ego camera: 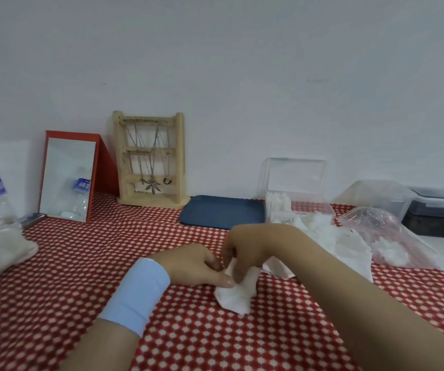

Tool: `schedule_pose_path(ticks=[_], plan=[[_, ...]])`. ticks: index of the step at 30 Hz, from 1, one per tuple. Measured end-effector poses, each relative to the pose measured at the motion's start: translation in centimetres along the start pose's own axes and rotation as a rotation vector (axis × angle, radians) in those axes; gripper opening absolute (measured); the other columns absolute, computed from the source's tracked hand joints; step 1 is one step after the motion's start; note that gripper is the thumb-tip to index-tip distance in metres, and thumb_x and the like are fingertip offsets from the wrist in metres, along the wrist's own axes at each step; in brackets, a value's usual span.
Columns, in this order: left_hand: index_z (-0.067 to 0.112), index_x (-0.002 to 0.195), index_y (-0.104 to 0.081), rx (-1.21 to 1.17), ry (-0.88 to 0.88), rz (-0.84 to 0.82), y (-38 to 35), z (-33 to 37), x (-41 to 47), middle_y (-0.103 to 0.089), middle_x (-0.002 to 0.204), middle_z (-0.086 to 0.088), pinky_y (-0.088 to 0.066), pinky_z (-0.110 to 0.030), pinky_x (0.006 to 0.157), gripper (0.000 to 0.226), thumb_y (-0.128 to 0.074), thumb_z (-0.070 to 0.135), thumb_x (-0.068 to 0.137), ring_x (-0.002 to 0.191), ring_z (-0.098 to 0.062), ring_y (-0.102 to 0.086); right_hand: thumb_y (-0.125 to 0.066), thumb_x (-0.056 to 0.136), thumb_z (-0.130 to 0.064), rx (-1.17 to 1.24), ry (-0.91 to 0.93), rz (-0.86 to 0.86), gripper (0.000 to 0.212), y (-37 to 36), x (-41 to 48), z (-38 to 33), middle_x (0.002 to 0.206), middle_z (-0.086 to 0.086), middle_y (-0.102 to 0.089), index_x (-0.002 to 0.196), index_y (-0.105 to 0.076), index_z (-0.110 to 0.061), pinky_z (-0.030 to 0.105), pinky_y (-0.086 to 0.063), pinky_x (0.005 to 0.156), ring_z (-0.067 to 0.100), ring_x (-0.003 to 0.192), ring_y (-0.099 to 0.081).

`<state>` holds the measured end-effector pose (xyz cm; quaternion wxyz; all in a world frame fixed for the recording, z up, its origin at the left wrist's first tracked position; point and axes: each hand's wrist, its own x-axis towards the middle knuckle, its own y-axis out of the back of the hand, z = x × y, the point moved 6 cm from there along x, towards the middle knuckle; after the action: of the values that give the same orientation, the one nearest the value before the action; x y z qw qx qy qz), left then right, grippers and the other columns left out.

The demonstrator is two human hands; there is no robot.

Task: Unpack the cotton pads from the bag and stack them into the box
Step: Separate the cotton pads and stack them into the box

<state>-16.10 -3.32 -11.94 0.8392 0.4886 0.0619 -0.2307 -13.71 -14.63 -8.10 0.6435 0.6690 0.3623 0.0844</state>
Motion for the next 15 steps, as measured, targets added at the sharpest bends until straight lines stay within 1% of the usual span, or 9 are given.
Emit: schedule_pose_path(ticks=[2, 3, 4, 6, 7, 9, 12, 13, 15], plan=[[0.023, 0.109, -0.073, -0.015, -0.037, 0.085, 0.4, 0.2, 0.4, -0.066, 0.09, 0.016, -0.048, -0.023, 0.078, 0.033, -0.073, 0.049, 0.088, 0.085, -0.003, -0.06, -0.082, 0.08, -0.03, 0.061, -0.013, 0.09, 0.039, 0.9, -0.2, 0.7, 0.1, -0.014, -0.059, 0.117, -0.071, -0.032, 0.024, -0.049, 0.073, 0.009, 0.09, -0.06], [0.023, 0.103, -0.073, -0.054, -0.063, 0.145, 0.8, 0.4, 0.6, -0.066, 0.087, 0.012, -0.048, -0.024, 0.075, 0.022, -0.073, 0.041, 0.089, 0.082, -0.005, -0.06, -0.081, 0.081, -0.03, 0.087, -0.017, 0.136, 0.037, 1.4, -0.3, 1.1, 0.101, -0.014, -0.06, 0.117, -0.072, -0.032, 0.024, -0.05, 0.076, 0.01, 0.093, -0.06], [0.024, 0.097, -0.071, -0.113, -0.082, 0.2, 1.4, 0.6, 0.8, -0.069, 0.089, 0.008, -0.05, -0.025, 0.076, 0.013, -0.074, 0.035, 0.09, 0.083, -0.008, -0.062, -0.08, 0.082, -0.029, 0.11, -0.017, 0.181, 0.036, 2.0, -0.5, 1.5, 0.099, -0.014, -0.061, 0.117, -0.073, -0.031, 0.023, -0.05, 0.077, 0.009, 0.092, -0.06], [0.024, 0.094, -0.07, -0.271, -0.105, 0.267, 2.4, 0.8, 1.2, -0.075, 0.092, 0.003, -0.055, -0.027, 0.08, 0.005, -0.074, 0.026, 0.091, 0.088, -0.012, -0.07, -0.077, 0.085, -0.026, 0.168, -0.03, 0.265, 0.031, 3.1, -1.0, 2.6, 0.087, -0.015, -0.063, 0.116, -0.074, -0.025, 0.019, -0.047, 0.07, 0.004, 0.078, -0.059], [0.023, 0.095, -0.071, -0.34, -0.112, 0.288, 2.8, 0.8, 1.6, -0.077, 0.091, 0.003, -0.056, -0.024, 0.078, 0.005, -0.074, 0.022, 0.091, 0.087, -0.012, -0.071, -0.075, 0.086, -0.024, 0.218, -0.045, 0.303, 0.026, 3.7, -1.3, 3.3, 0.082, -0.013, -0.064, 0.112, -0.076, -0.022, 0.018, -0.047, 0.064, 0.004, 0.072, -0.058], [0.019, 0.101, -0.072, -0.462, -0.124, 0.319, 3.5, 1.1, 2.6, -0.079, 0.093, 0.004, -0.057, -0.024, 0.08, 0.009, -0.073, 0.017, 0.092, 0.089, -0.012, -0.074, -0.074, 0.087, -0.021, 0.324, -0.072, 0.37, 0.019, 4.5, -1.6, 4.9, 0.081, -0.009, -0.068, 0.106, -0.077, -0.019, 0.017, -0.048, 0.058, 0.006, 0.069, -0.061], [0.014, 0.108, -0.073, -0.634, -0.133, 0.322, 4.1, 1.4, 4.1, -0.079, 0.102, -0.001, -0.058, -0.034, 0.092, 0.016, -0.073, 0.012, 0.092, 0.101, -0.019, -0.074, -0.078, 0.082, -0.02, 0.408, -0.123, 0.461, 0.016, 5.4, -1.6, 6.8, 0.08, -0.009, -0.07, 0.097, -0.079, -0.018, 0.017, -0.049, 0.06, 0.009, 0.073, -0.066], [0.013, 0.109, -0.073, -0.658, -0.132, 0.315, 4.2, 1.4, 4.9, -0.079, 0.104, -0.002, -0.058, -0.034, 0.092, 0.017, -0.073, 0.011, 0.092, 0.102, -0.02, -0.074, -0.08, 0.079, -0.02, 0.436, -0.162, 0.492, 0.015, 5.6, -1.4, 7.7, 0.077, -0.006, -0.069, 0.092, -0.08, -0.012, 0.019, -0.049, 0.06, 0.012, 0.07, -0.065], [0.012, 0.109, -0.073, -0.681, -0.128, 0.309, 4.1, 1.4, 6.0, -0.079, 0.105, -0.004, -0.059, -0.033, 0.092, 0.017, -0.072, 0.008, 0.093, 0.102, -0.02, -0.074, -0.081, 0.075, -0.02, 0.472, -0.233, 0.533, 0.028, 5.7, -1.0, 9.1, 0.07, 0.003, -0.059, 0.088, -0.074, 0.003, 0.026, -0.046, 0.06, 0.016, 0.064, -0.056]])
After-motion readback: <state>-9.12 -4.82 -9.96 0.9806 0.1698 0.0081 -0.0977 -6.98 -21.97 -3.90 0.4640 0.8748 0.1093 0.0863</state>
